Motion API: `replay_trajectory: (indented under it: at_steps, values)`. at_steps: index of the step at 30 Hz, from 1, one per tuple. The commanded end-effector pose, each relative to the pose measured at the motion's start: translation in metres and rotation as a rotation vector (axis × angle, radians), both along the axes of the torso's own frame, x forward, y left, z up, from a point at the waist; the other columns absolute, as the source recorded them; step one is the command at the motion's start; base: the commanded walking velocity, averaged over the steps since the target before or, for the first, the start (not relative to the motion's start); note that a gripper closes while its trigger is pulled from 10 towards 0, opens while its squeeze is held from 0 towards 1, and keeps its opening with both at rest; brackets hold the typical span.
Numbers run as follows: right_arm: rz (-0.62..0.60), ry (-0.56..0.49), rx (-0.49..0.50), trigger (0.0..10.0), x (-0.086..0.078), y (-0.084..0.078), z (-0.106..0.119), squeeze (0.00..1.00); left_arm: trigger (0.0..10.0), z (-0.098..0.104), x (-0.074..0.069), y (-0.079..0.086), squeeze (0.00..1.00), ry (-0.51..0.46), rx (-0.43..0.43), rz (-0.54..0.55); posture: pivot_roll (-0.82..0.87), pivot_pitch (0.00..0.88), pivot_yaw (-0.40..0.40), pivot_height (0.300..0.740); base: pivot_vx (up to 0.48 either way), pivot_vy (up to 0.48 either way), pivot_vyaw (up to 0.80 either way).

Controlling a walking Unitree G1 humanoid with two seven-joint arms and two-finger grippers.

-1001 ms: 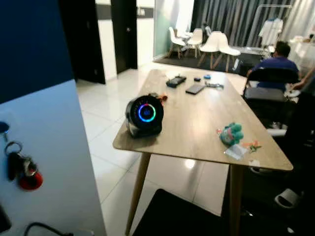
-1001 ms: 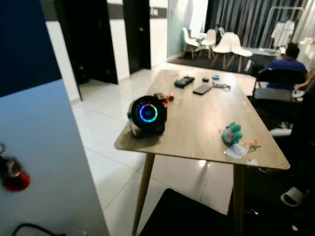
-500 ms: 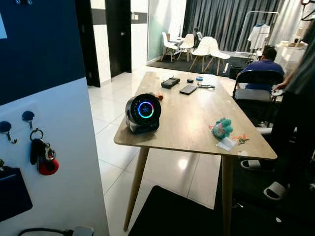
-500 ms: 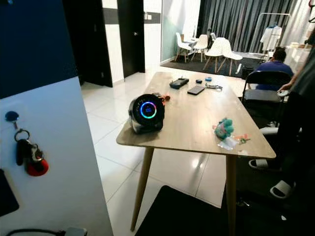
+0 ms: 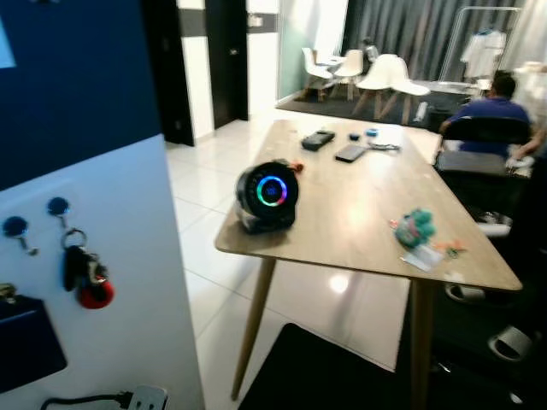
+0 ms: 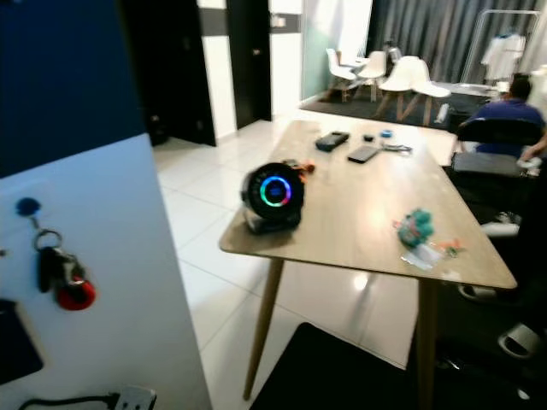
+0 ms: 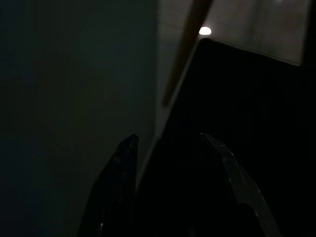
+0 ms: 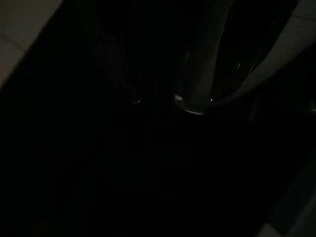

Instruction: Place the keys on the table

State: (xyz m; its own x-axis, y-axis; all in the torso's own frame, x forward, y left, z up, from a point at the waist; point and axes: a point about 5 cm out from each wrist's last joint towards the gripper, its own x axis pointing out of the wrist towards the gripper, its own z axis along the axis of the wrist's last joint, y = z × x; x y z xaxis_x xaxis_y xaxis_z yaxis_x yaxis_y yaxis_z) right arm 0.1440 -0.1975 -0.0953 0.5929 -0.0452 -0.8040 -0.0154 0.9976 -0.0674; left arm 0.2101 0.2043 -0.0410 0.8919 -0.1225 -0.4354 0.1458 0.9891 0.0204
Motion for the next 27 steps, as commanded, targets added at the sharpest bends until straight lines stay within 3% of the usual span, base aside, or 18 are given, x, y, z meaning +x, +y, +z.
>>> replay_trajectory:
  at_steps: [1,27]
  values:
    - [0.010,0.016,-0.001,10.0,-0.0036,0.0019,-0.0018,0.00,10.0,-0.0037,-0.0057,0.0048,0.00,0.023,0.008,0.028,0.05,0.023,0.014,0.740,0.000,0.000,0.80]
    - [0.031,0.025,0.001,10.0,-0.0033,0.0112,-0.0032,0.00,10.0,-0.0046,-0.0063,0.0026,0.00,0.031,-0.016,0.022,0.05,0.029,0.014,0.740,0.000,0.000,0.80]
